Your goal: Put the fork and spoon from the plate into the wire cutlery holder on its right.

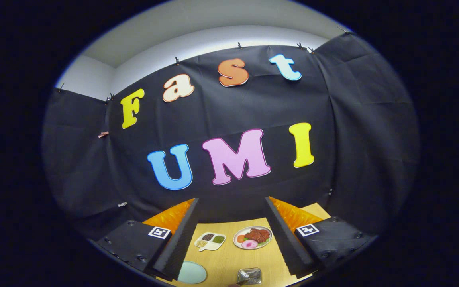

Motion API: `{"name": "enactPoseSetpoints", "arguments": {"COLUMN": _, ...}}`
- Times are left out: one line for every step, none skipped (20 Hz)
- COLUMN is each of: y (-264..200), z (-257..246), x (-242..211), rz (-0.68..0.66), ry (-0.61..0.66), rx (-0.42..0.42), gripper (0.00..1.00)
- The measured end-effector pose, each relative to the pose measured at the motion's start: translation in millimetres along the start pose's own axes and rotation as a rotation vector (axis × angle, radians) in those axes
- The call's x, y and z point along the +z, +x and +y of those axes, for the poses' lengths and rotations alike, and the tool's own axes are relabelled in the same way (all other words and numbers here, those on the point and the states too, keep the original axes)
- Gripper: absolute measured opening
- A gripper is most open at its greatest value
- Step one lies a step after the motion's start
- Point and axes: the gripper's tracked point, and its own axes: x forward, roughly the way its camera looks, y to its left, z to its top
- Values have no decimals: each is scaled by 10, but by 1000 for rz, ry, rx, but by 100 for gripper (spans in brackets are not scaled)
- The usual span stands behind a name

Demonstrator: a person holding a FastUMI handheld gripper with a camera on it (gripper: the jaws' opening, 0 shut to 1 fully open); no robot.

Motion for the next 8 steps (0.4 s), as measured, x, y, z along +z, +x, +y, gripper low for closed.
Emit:
{"name": "enactPoseSetpoints", "arguments": {"y": -48, "z": 2, "x": -34, "rz": -18, "ry": -41, "rx": -4, "gripper": 98}}
{"name": "enactPoseSetpoints", "arguments": {"y": -102, "z": 52, "x": -76, "rz": -27, "ry": -84, "rx": 0, "gripper": 98}}
{"name": "enactPoseSetpoints", "arguments": {"y": -151, "z": 101, "x": -138, "rz": -36, "ry": -131, "rx": 12, "gripper": 98}}
{"name": "enactPoseSetpoints", "arguments": {"y": -183, "z": 136, "x": -206, "rz": -36, "ry": -172, "rx": 21, "gripper": 98}}
{"name": "enactPoseSetpoints", "arguments": {"y": -219, "z": 160, "x": -291, "rz": -32, "ry": -202, "rx": 30, "gripper": 98}}
{"name": "enactPoseSetpoints", "arguments": {"y": -274, "z": 215, "x": -364, "rz": -23, "ry": -226, "rx": 40, "gripper": 99}}
{"name": "enactPoseSetpoints", "arguments": {"y": -324, "z": 228, "x": -432, "rz": -16, "ry": -242, "rx": 41, "gripper": 98}}
{"name": "enactPoseSetpoints", "arguments": {"y": -345, "z": 236, "x": -487, "rz": -13, "ry": -240, "rx": 43, "gripper": 98}}
